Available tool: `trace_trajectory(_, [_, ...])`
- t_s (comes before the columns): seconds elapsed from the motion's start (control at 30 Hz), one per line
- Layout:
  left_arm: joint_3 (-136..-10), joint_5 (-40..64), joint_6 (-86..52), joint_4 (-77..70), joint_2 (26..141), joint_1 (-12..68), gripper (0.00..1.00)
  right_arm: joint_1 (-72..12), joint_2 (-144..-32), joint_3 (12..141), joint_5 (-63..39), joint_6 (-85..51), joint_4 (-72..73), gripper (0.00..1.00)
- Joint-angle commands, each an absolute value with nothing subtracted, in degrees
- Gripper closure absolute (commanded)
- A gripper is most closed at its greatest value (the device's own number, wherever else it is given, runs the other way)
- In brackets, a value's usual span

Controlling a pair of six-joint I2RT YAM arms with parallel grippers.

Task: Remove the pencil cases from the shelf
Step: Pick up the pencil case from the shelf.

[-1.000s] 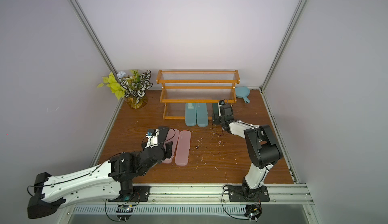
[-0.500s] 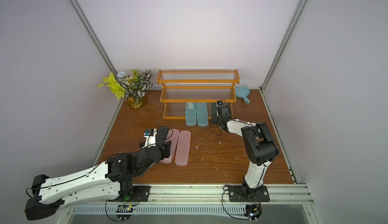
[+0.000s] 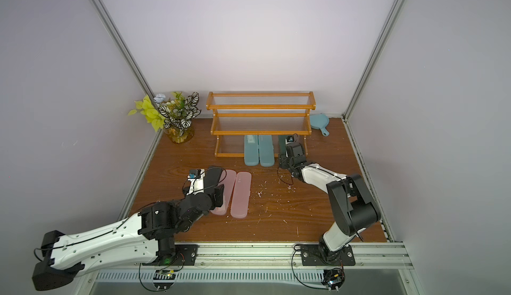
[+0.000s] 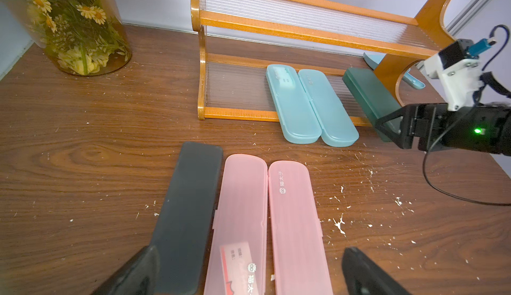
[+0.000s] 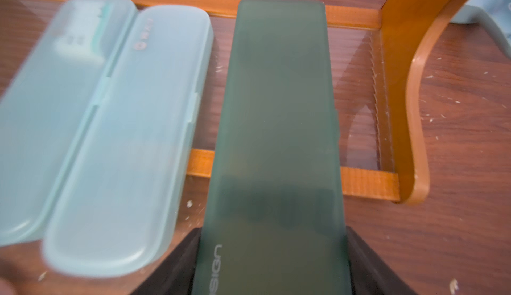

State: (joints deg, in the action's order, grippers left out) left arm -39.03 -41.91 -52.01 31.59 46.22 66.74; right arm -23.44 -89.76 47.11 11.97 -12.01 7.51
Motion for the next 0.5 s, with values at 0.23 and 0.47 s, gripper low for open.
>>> trace_trajectory(0.23, [-40.47,-45.1,-50.3,33.28,44.23,66.21,0.03,-29.44,-70.21,35.4,15.79,-19.75,3.22,0.31])
trace_trajectory(0.47, [-42.67,-45.08,-48.03,33.17,43.97,66.25,0.03,-35.02,-54.16,28.38,16.79,-26.45,-4.45,0.32])
